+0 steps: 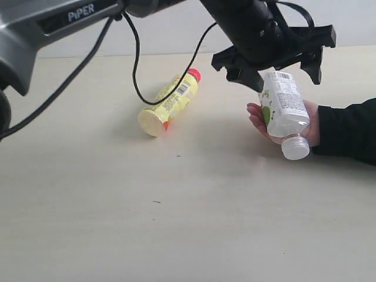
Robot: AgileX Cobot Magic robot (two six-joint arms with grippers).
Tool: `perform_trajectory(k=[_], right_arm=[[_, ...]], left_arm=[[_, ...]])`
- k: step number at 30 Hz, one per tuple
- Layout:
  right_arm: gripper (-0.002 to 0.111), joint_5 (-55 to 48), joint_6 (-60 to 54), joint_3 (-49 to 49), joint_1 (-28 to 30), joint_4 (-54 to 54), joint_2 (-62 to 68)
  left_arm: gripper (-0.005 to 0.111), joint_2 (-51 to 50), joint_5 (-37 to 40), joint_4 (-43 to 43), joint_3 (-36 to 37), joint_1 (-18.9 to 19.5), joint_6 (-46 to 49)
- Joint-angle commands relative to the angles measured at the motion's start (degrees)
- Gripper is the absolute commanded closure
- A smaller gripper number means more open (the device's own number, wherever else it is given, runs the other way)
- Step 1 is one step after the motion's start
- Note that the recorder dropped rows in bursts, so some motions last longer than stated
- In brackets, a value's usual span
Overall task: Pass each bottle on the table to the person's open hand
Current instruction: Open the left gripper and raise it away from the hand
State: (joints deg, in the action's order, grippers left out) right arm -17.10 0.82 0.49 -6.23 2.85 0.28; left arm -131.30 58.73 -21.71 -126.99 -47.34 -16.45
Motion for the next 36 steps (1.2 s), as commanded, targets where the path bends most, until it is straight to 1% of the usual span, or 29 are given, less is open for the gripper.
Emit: perform_trajectory(k=[1,3,4,5,6,10,14,17,25,32,36], right_arm=[[0.108,0.46,-0.22,-0.15,0.27,-0.01,-0.28],[0.108,0.46,-0.22,-0.15,0.27,-0.01,-0.28],[0.108,0.46,-0.22,-0.15,0.27,0.11,-0.28],[0.108,0.46,-0.22,-0.15,0.27,0.11,-0.28],[0.108,0.46,-0.22,-0.15,0.27,0.11,-0.28],[0.108,0.46,-0.22,-0.15,0.27,0.11,-0.28],[0.108,0.46,-0.22,-0.15,0.27,0.11,-0.28],[0.108,0.46,-0.22,-0.15,0.27,0.11,-0.28],[0.108,0.46,-0.22,-0.15,0.27,-0.01,-0.28],[0.108,0.46,-0.22,-0.15,0.27,-0.01,-0.28],[0.108,0.46,-0.22,-0.15,0.27,0.10,-0.28]], left_arm=[[0.058,4.88,3.79,3.16,-0.43,0.18,5.66],[0.083,6.34,6.71,5.48,-0.43,0.18,6.94],[0.099,7.16,8.43,6.99,-0.43,0.18,7.54],[0.105,7.86,10.02,8.90,-0.43,0.18,8.02],[0.104,8.29,11.24,10.78,-0.43,0.18,8.12],[0.104,10.76,11.24,17.77,-0.43,0.51,8.27],[0.104,14.27,11.24,22.15,2.08,1.25,9.15],[0.104,16.73,11.24,25.58,4.85,2.73,10.10],[0.104,23.01,11.24,26.16,16.90,8.30,10.23],[0.104,26.82,2.25,26.05,27.04,13.65,10.01],[0.104,26.66,0.81,26.90,29.09,15.08,10.23]])
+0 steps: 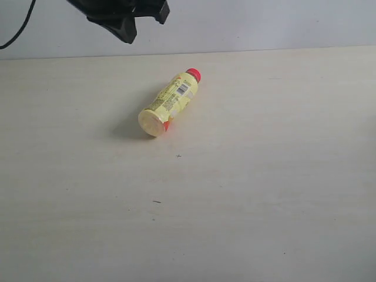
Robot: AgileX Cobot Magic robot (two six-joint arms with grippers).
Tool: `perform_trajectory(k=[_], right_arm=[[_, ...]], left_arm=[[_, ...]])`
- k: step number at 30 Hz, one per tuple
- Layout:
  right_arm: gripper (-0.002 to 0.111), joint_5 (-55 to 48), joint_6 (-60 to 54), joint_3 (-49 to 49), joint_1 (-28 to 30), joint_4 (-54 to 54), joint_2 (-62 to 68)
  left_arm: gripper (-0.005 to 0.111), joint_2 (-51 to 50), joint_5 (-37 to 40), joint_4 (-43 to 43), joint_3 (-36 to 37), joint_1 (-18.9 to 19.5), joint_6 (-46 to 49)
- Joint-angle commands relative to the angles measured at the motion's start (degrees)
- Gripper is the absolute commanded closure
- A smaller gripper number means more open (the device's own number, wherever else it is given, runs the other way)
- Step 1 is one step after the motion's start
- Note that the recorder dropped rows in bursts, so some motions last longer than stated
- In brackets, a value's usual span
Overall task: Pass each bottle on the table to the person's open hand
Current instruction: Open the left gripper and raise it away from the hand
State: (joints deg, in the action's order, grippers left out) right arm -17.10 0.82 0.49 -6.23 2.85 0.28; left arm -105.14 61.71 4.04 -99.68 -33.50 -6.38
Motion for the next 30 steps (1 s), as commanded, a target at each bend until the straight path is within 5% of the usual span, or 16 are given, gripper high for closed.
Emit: perform_trajectory(k=[1,30], right_arm=[[0.108,0.46,-0.22,-0.15,0.27,0.10,-0.28],[0.108,0.46,-0.22,-0.15,0.27,-0.01,-0.28]], left_arm=[[0.104,0.39,-1.99,1.18,1.93,1.54,0.16],[0.104,-3.58,-2.22,1.32,2.19,1.57,0.16]])
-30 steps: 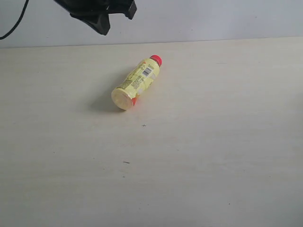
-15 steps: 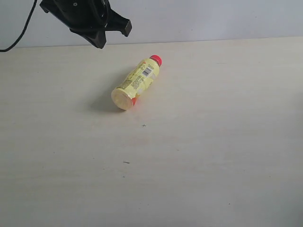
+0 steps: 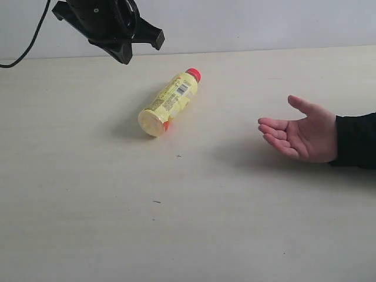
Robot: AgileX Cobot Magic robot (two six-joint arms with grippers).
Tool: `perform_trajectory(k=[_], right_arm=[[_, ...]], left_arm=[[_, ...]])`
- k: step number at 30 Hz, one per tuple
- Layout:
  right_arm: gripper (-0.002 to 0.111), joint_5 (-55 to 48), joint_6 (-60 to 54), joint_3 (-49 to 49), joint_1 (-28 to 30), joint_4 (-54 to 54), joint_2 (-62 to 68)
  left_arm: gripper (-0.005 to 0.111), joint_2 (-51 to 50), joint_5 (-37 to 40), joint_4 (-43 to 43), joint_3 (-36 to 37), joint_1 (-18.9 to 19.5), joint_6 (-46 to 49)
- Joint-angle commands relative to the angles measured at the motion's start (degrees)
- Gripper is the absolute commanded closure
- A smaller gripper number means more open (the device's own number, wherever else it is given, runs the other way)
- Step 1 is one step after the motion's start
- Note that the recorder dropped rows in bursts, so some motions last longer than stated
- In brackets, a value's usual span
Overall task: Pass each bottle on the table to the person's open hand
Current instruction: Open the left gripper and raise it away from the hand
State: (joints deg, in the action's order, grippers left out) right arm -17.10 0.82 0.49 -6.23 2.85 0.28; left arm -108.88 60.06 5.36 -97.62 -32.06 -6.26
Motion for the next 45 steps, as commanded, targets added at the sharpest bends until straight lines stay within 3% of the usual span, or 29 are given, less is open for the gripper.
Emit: perform_trajectory(k=[1,15,21,29,35,45], right_arm=[[0.108,0.46,-0.22,-0.15,0.27,-0.01,-0.28],[0.108,0.46,-0.22,-0.15,0.27,-0.01,-0.28],[0.108,0.46,-0.22,-0.15,0.27,-0.01,-0.28],[0.108,0.46,-0.22,-0.15,0.27,-0.01,-0.28],[0.108,0.46,-0.22,-0.15,0.27,-0.01,-0.28],[0.108,0.46,-0.22,-0.15,0.27,-0.01,-0.28]], left_arm=[[0.104,0.16,-0.57,0.00,0.13,0.13,0.04],[0.104,0.16,-1.74,0.00,0.13,0.13,-0.07],[0.104,0.16,-9.95,0.00,0.13,0.13,-0.07],[0.104,-0.40,-30.73,-1.71,0.13,0.13,-0.19],[0.104,-0.70,-34.74,0.51,0.13,0.13,0.03],[0.104,-0.81,-34.73,-1.05,0.13,0.01,-0.39]])
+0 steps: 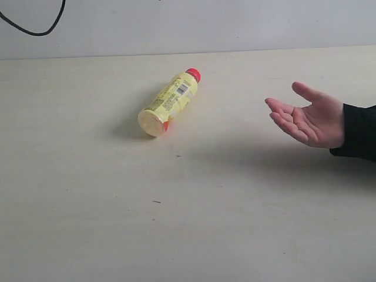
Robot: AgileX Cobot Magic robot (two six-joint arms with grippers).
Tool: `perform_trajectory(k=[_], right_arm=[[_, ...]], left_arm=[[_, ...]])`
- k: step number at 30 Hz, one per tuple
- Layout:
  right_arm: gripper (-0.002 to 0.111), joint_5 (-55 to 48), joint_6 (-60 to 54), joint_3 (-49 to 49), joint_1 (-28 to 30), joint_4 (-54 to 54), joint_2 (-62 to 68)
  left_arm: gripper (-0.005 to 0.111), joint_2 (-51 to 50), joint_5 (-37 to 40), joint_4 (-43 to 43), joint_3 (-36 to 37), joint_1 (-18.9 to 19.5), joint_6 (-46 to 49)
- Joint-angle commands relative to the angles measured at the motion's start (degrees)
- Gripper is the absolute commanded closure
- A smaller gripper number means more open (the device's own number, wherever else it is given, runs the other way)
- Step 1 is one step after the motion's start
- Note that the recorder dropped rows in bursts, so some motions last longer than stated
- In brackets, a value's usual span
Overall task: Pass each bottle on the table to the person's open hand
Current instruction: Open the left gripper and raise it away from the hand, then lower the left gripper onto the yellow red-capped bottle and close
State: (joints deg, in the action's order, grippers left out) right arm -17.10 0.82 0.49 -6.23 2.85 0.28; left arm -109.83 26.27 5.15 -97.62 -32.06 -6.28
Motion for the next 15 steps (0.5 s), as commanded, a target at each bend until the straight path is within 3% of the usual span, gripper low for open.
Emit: perform_trajectory(k=[1,6,15], right_arm=[[0.108,0.46,-0.22,-0.15,0.27,-0.01,-0.28],[0.108,0.46,-0.22,-0.15,0.27,-0.01,-0.28],[0.108,0.46,-0.22,-0.15,0.27,-0.01,-0.28]], left_arm=[[0.104,0.14,-0.94,-0.85,0.13,0.01,-0.36],[0.104,-1.06,3.05,-1.90,-0.67,0.01,-3.89],[0.101,-16.47,26.31,-1.69,-18.99,0.75,-2.52]])
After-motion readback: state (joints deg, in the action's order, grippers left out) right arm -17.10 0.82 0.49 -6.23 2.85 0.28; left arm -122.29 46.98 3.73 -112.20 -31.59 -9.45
